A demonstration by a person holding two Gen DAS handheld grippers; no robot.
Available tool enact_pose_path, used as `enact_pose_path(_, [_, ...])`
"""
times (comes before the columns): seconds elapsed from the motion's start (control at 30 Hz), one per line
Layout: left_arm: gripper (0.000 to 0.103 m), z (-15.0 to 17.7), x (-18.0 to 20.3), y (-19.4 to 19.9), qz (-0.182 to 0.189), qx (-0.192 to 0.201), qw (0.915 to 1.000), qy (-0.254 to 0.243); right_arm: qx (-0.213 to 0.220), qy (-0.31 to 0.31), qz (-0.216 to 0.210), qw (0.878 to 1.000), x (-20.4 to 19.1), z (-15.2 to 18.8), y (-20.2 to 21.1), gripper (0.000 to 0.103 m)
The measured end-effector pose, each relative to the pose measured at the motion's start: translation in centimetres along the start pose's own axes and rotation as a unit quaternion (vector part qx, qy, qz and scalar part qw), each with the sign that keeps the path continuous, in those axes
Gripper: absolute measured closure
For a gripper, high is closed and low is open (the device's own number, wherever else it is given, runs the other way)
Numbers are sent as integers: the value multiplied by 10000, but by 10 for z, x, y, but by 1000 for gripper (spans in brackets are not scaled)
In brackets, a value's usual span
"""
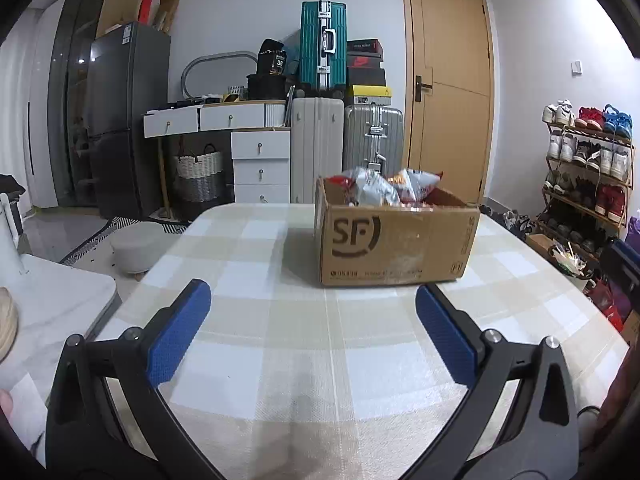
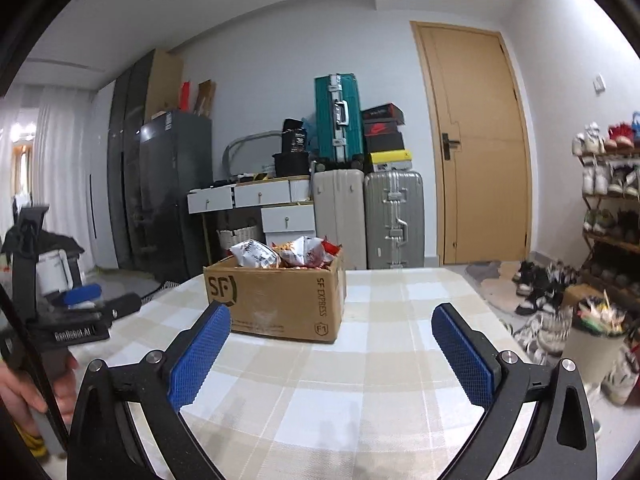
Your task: Organize snacks
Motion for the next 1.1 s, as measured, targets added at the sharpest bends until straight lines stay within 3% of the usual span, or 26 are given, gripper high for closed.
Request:
enact_pose_path(0.27, [1,6,0,-16,15,-47,10000,-30,-116,-114,-69,9998,1,-1,-5,1])
enact_pose_path(1.1, [1,5,4,-17,-37,9,9999,-141,-291,-112,-151,9994,-5,3,-9,1])
Point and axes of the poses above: each gripper's, at about its wrist camera, not at the fingertips, and y roughly against the way its jaws point, x to its right, z to its underside, the point moved 3 cm from there along -y, roughly the way its jaws point, and after that the axes turned 9 degrees about z, right-handed, at the moved point
